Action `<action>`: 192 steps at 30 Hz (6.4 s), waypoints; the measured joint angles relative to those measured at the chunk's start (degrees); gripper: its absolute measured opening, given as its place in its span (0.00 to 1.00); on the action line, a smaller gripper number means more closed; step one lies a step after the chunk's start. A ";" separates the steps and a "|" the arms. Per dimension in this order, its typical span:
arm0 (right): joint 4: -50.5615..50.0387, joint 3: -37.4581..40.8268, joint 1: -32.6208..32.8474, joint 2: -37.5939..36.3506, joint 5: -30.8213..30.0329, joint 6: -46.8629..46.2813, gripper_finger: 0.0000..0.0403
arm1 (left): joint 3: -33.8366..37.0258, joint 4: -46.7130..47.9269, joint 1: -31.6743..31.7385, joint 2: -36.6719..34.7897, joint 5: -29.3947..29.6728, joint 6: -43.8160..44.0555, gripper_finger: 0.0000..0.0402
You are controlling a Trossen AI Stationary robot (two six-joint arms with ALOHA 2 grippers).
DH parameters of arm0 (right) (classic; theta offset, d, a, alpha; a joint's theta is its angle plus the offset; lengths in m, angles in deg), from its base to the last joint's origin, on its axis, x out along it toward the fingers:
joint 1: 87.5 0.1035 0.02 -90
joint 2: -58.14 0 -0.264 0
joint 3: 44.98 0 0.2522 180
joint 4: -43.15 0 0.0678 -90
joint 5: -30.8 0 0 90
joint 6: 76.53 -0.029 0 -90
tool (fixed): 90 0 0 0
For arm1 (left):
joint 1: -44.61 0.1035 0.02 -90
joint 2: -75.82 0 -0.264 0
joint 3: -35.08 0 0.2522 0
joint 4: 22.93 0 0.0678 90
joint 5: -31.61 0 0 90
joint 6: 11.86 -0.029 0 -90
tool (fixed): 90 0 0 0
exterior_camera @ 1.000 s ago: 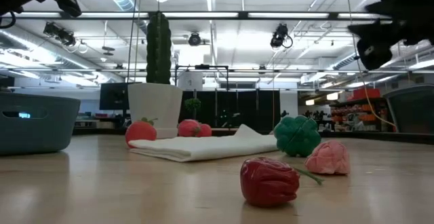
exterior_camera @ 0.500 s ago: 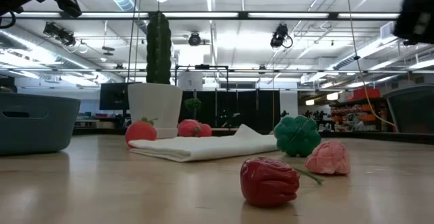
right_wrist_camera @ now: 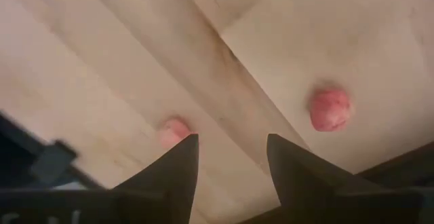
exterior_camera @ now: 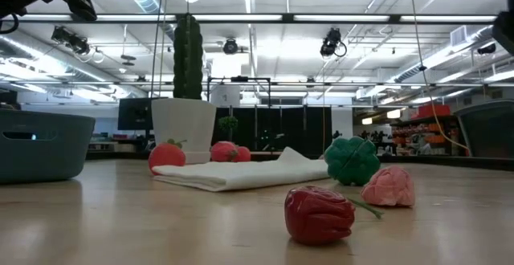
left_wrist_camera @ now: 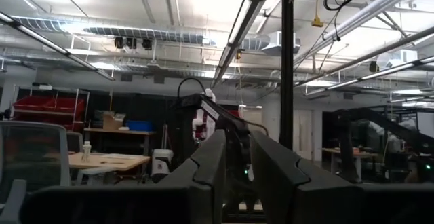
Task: Pick and placing Produce into tupperware
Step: Put the peach into the blue bin
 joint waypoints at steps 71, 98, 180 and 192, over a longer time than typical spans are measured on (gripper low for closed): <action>1.08 8.86 0.58 6.09 -5.23 -0.34 0.15 | 0.00 -0.21 0.00 -0.01 -0.01 0.07 0.14; 56.57 -12.43 -31.07 9.43 -29.15 70.13 0.17 | 0.00 -5.55 0.02 -0.04 0.01 -0.11 0.16; 11.42 -2.18 -16.13 5.19 -42.42 28.74 0.44 | -2.45 -0.38 0.02 0.00 5.09 4.91 0.14; 15.18 4.33 -10.00 -7.00 -7.42 6.88 0.44 | -2.54 0.80 0.02 0.00 5.09 4.94 0.14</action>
